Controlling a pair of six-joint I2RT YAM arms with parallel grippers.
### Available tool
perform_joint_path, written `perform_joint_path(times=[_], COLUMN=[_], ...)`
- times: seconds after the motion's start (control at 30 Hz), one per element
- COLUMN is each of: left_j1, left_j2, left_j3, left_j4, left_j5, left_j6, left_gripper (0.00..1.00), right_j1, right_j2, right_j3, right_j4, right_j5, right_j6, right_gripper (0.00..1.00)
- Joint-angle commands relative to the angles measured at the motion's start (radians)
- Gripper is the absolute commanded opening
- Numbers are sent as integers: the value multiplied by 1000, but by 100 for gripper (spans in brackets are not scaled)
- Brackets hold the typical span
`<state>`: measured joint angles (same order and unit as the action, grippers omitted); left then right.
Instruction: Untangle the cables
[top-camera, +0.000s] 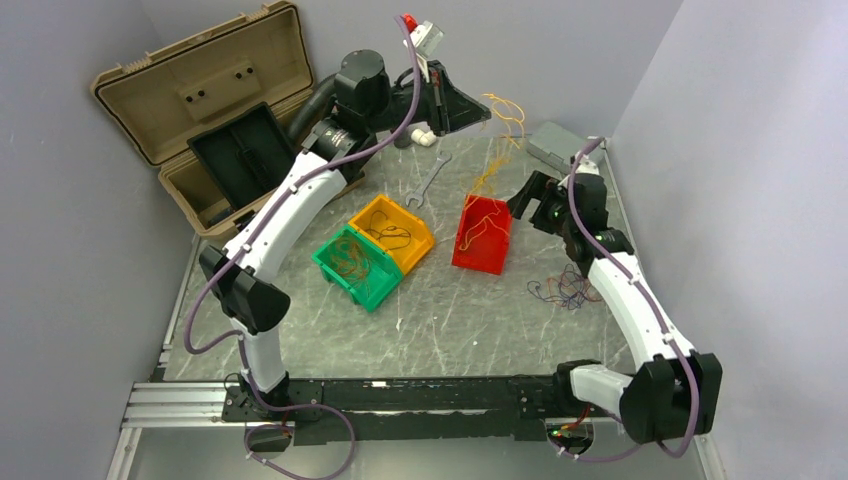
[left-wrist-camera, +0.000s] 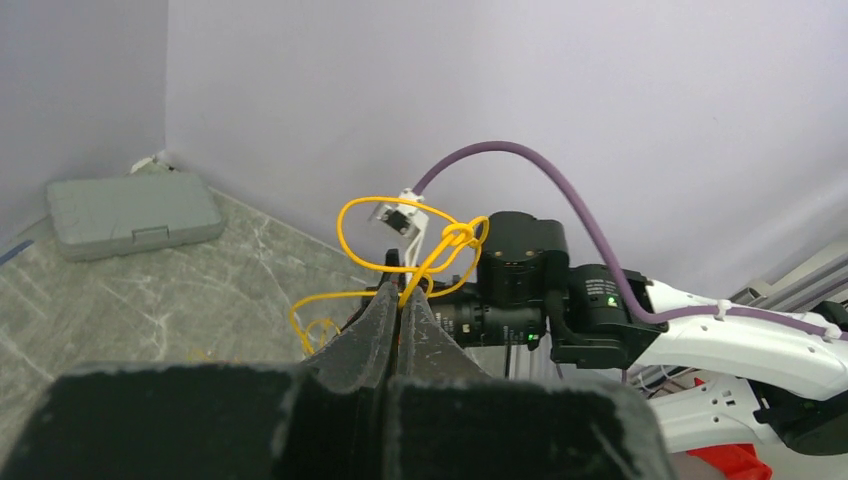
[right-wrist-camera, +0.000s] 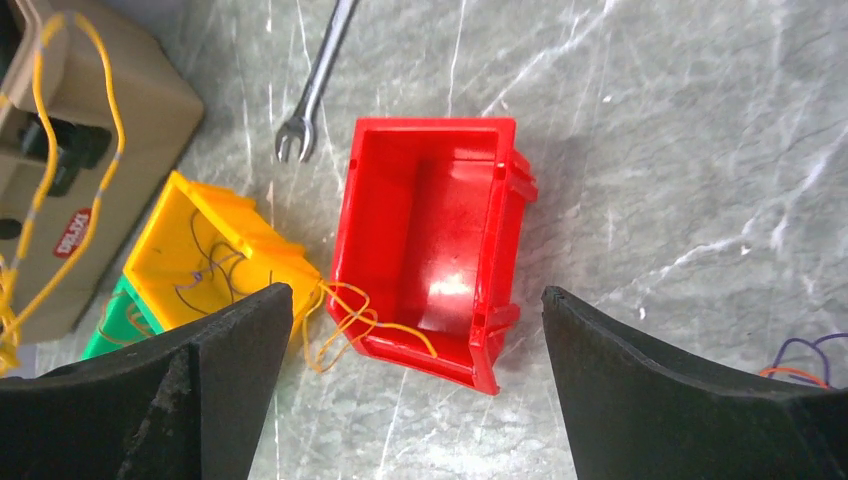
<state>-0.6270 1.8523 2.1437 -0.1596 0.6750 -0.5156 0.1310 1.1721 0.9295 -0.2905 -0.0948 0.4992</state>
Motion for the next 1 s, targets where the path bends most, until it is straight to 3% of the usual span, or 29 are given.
perform_joint_path(times=[0.0,0.2,0.33,0.5,0.63,0.97], left_j1=[13,29,28,21,17,-31], left_j2=[29,67,111,137,168,136], left_j3=[22,10,-17,-189,-223,-504], left_j4=[113,137,133,178,162,189], left_j5=[35,30,-1,-113,-140,-232], left_j6=[-43,-52,-21,66,118,141], left_gripper=[0,0,0,0,0,0], right_j1=[-26,-27,-27,-28,-28,-29], right_j2=[-68,-147,-192,-210,-218,-210], right_j3=[-30,-111,-192,-223,-238,-240], right_j4=[83,191,247,257,255,249], right_j5=[-5,-50,14,29,21,43], right_j6=[0,-54,-42,-37,-40,-45], right_gripper=[97,95,94,93,92,91])
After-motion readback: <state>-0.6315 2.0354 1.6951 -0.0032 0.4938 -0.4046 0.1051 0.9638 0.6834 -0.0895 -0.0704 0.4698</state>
